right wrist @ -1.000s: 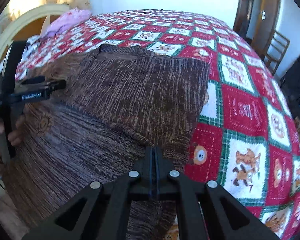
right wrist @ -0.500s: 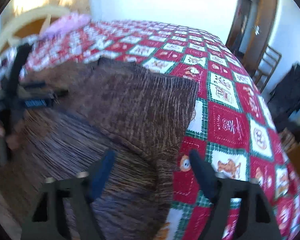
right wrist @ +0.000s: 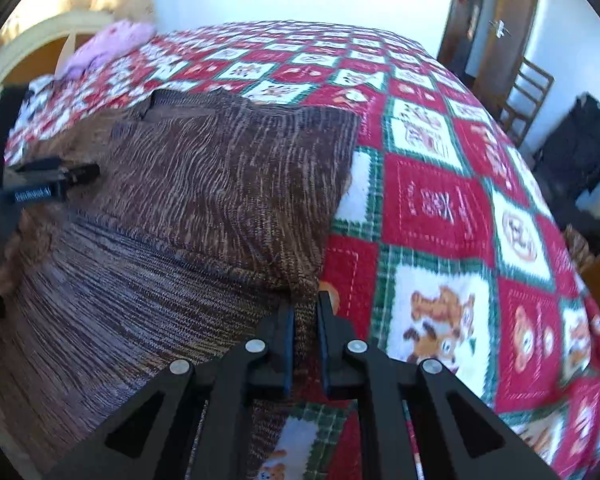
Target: Fold small clothes
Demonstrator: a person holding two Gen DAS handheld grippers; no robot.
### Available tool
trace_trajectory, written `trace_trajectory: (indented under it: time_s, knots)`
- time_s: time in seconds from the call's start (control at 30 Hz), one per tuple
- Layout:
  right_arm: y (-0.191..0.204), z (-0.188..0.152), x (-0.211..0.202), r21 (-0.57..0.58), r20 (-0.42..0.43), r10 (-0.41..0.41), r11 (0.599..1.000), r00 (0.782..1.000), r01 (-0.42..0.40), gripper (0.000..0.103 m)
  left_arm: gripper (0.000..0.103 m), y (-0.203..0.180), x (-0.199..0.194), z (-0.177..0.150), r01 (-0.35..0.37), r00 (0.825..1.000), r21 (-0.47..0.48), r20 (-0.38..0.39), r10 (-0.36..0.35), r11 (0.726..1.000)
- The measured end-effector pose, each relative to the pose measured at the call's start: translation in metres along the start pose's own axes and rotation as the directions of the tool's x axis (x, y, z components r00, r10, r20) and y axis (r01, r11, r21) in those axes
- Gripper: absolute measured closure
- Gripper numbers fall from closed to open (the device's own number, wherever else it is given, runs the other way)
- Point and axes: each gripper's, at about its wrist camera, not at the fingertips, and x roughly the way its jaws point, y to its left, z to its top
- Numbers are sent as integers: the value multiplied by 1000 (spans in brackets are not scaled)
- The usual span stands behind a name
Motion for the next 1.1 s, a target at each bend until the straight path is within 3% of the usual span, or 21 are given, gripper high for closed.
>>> trace_trajectory:
  time_s: [0.17, 0.33, 0.5, 0.67, 0.73, 0.8, 0.83, 0.9, 0.97, 1.0, 1.03, 1.07, 1.1]
  knots:
    - [6, -9, -16, -22, -36, 17, 1000, 999, -18, 90, 0, 4, 0, 0, 24, 1000, -8, -6, -24, 1000]
    - [1, 13, -47, 114, 117, 44, 992, 992, -57, 90, 0, 5, 3, 0, 28, 1000, -33, -10, -28, 999]
    - [34, 58, 1, 173, 102, 71, 981, 992, -88, 90, 0, 19, -24, 2, -10, 998, -31, 69, 12, 999]
    - [50, 63, 49, 228, 89, 55, 971, 995, -74, 90, 0, 106, -47, 2, -55, 993, -167, 95, 72, 984]
    - [57, 59, 50, 202, 128, 11, 979, 992, -37, 90, 0, 157, -51, -6, -125, 985, -258, 86, 151, 958]
    - [63, 57, 50, 175, 148, -18, 984, 989, -8, 89, 0, 205, -52, -18, -206, 966, -361, 73, 248, 910]
    - [64, 56, 50, 167, 155, -25, 986, 988, -1, 89, 0, 237, -50, -25, -251, 953, -429, 50, 300, 868]
    - [64, 53, 50, 158, 172, -30, 987, 985, 2, 89, 2, 270, -45, -31, -288, 940, -501, 14, 341, 816]
    - [60, 51, 49, 170, 181, -19, 985, 983, -13, 89, 2, 304, -38, -40, -297, 936, -581, -19, 352, 758]
    - [59, 51, 50, 176, 185, -11, 984, 983, -22, 89, 3, 310, -35, -44, -294, 936, -602, -27, 350, 742]
    - [58, 50, 50, 180, 187, -6, 983, 982, -28, 89, 9, 322, -28, -47, -290, 940, -634, -49, 338, 717]
    - [57, 50, 50, 184, 191, -1, 982, 982, -35, 89, 22, 327, -20, -49, -282, 946, -651, -68, 316, 705]
    - [56, 49, 50, 186, 192, 2, 982, 981, -39, 89, 26, 332, -12, -50, -267, 955, -668, -87, 284, 694]
